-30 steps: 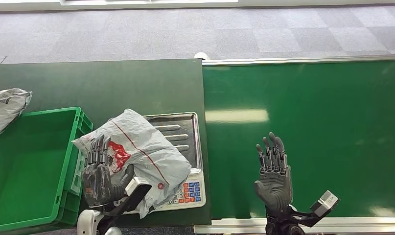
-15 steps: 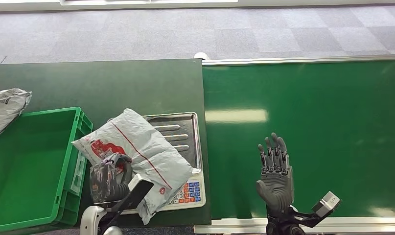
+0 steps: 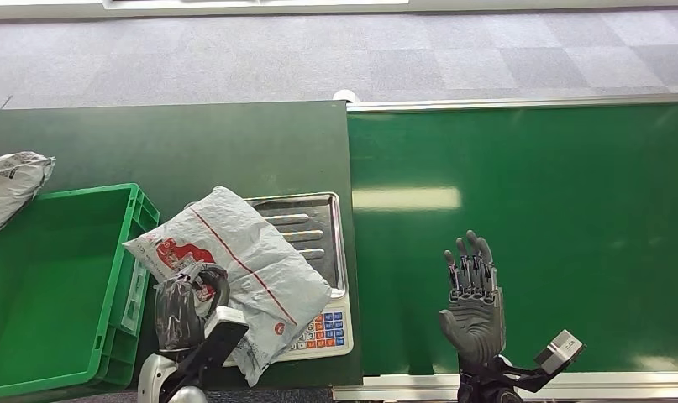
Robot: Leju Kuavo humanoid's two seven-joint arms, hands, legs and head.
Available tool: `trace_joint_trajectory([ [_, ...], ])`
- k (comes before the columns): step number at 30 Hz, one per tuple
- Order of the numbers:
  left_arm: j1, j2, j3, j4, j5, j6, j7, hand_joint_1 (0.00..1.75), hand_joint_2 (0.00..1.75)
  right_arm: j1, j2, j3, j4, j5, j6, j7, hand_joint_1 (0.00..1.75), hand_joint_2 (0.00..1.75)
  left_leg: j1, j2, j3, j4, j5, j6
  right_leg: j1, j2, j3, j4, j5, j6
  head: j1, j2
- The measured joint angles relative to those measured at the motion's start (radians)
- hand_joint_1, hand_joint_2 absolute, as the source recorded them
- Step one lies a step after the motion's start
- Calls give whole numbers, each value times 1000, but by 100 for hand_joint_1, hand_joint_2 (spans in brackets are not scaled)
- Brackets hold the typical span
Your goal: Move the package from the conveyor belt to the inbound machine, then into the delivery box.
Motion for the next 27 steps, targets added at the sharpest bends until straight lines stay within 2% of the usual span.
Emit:
trace_joint_trajectory([
  [5,13,1,-10,-41,45,11,-42,145,175,1,1,0,0,2,-1,0,0,175,0,0,0,0,0,0,0,0,0,0,0,0,0,0],
  [7,17,1,-12,-49,49,12,-44,139,175,1,1,0,0,2,-2,0,0,175,0,0,0,0,0,0,0,0,0,0,0,0,0,0],
  [8,19,1,-13,-52,55,12,-49,113,175,1,1,0,0,2,-2,0,0,175,0,0,0,0,0,0,0,0,0,0,0,0,0,0],
  [11,20,2,-17,-61,88,8,-82,9,175,1,1,-1,0,7,-11,0,0,175,0,0,0,0,0,0,0,0,0,0,0,0,0,0],
  [12,17,1,-19,-63,93,0,-89,0,175,1,1,-1,0,8,-14,0,0,175,0,0,0,0,0,0,0,0,0,0,0,0,0,0],
  [19,-31,0,-39,-38,41,-72,-31,0,175,0,4,0,5,16,-21,0,0,175,0,-1,0,0,0,0,0,0,0,0,0,0,0,0],
  [23,-102,-8,-53,79,16,-113,18,0,175,-18,4,4,22,25,-43,0,0,175,0,-1,0,0,1,0,0,-1,1,0,0,0,0,0],
  [27,-170,-27,-64,213,7,-110,43,0,175,-35,4,7,45,34,-62,0,0,175,0,-1,1,0,1,0,0,-1,1,0,1,0,0,0],
])
